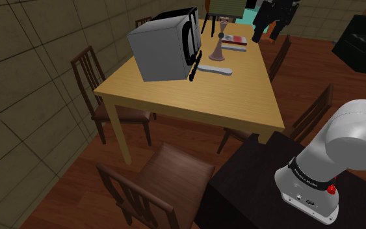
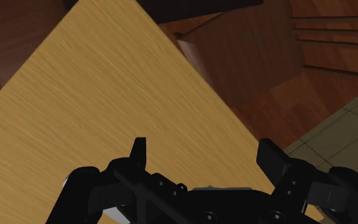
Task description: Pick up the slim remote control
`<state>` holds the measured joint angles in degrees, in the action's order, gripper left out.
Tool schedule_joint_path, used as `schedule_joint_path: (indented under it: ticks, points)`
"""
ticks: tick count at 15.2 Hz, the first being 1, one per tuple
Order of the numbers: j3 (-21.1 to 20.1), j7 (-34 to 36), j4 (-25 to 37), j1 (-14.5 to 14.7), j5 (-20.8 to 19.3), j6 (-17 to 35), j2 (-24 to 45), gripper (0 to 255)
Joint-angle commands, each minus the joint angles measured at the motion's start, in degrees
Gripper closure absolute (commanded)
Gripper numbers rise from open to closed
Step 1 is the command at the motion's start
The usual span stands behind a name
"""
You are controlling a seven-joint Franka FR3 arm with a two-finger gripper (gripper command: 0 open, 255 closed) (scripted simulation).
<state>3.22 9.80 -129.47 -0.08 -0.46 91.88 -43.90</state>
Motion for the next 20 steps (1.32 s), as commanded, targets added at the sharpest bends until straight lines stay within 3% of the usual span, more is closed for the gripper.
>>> schedule_joint_path:
  ticks: [1, 11, 20]
  points:
    - [0.0, 0.0, 0.0, 0.0, 0.0, 0.0, 0.0, 0]
    - [10.9, -19.0, -0.3, 1.2, -4.8, 12.1, 13.2, 0]
    - [19.2, -36.8, 6.9, 3.0, -3.1, 21.4, 31.2, 0]
